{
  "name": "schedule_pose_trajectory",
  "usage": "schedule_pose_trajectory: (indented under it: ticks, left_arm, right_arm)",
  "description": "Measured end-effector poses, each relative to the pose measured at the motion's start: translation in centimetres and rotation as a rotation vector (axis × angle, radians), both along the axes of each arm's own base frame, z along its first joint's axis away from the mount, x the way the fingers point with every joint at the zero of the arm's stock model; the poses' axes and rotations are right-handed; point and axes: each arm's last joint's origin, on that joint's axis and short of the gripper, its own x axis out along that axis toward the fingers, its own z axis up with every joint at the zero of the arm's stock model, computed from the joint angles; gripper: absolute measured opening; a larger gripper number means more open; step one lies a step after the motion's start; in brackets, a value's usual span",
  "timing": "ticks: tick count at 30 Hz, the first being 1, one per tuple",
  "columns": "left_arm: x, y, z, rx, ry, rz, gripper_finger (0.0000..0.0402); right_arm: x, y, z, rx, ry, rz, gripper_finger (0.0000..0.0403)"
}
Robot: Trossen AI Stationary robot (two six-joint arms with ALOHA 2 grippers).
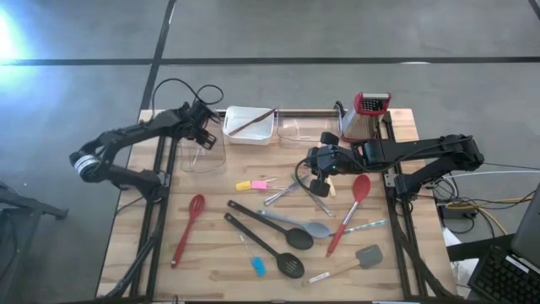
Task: Pick & Place Kitchen Items
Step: Put the red slotted spoon into the right transparent bin
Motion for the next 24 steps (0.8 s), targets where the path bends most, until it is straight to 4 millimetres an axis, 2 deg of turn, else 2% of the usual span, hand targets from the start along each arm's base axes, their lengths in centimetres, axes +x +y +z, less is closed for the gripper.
schedule_pose_trajectory:
  ticks: [5,11,16,24]
  left_arm:
    - [-1.5,-1.2,2.3,0.006,0.081,0.051,0.0174]
    - [-2.6,-2.8,3.3,-0.12,0.048,0.046,0.0174]
    - [-2.9,-4.5,4.1,-0.26,-0.09,-0.074,0.017]
    - [-3.0,-8.7,5.9,-0.253,-0.191,-0.306,0.0151]
  right_arm:
    - [0.0,0.0,0.0,0.0,0.0,0.0,0.0034]
    - [0.0,0.0,0.0,0.0,0.0,0.0,0.0034]
    - [0.0,0.0,0.0,0.0,0.0,0.0,0.0034]
    - [0.0,0.0,0.0,0.0,0.0,0.0,0.0034]
